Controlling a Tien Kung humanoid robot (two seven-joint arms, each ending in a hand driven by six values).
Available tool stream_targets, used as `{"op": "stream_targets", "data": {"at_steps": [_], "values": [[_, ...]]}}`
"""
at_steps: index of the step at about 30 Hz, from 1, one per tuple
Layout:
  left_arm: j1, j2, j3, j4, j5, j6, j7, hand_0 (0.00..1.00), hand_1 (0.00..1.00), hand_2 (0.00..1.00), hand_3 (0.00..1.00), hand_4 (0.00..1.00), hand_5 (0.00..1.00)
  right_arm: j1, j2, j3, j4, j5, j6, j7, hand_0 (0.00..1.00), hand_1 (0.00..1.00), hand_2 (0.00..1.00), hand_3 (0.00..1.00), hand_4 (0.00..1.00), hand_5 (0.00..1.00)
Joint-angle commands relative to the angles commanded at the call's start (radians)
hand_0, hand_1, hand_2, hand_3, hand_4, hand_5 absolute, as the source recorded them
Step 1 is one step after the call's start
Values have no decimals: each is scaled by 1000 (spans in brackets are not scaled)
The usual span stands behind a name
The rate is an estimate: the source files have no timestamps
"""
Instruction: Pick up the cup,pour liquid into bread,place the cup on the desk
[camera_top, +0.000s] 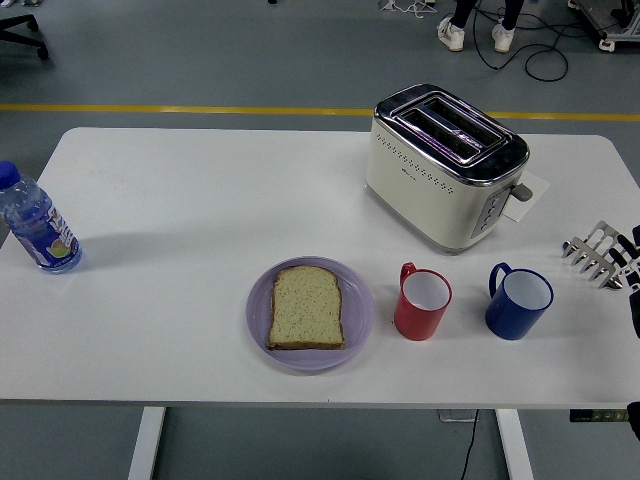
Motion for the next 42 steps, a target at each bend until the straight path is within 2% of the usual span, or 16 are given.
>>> {"op": "stream_targets", "data": {"at_steps": [2,6,7,11,20,25,33,42], "values": [[0,0,0,0,0,0,0,633,641,651,503,240,855,-5,-4,-7,4,-39,-11,0,958,885,976,998,956,142],[-2,2,0,0,0,0,0,633,641,651,503,240,855,-38,-32,-50,34,-173,-65,-12,958,885,976,998,956,142],[-3,2,-1,0,2,0,0,634,641,651,503,240,856,-46,-38,-62,41,-210,-77,-14,991,900,994,998,954,153],[-5,3,-3,0,4,0,0,634,641,651,503,240,856,-78,-62,-107,78,-305,-102,-16,991,900,994,998,954,153],[-6,4,-3,0,5,0,0,633,641,651,503,241,857,-118,-91,-210,138,-347,-120,-1,998,906,998,998,973,160],[-7,4,-2,0,6,0,0,633,641,651,503,241,856,-115,-84,-267,102,-346,-147,35,998,906,998,998,976,167],[-7,3,-4,-1,4,1,0,633,641,651,503,239,856,-91,-66,-293,37,-380,-169,47,998,906,998,998,978,170],[-6,2,-3,-1,4,1,1,633,641,651,503,240,859,-73,-56,-325,9,-380,-200,67,998,907,998,998,979,171]]}}
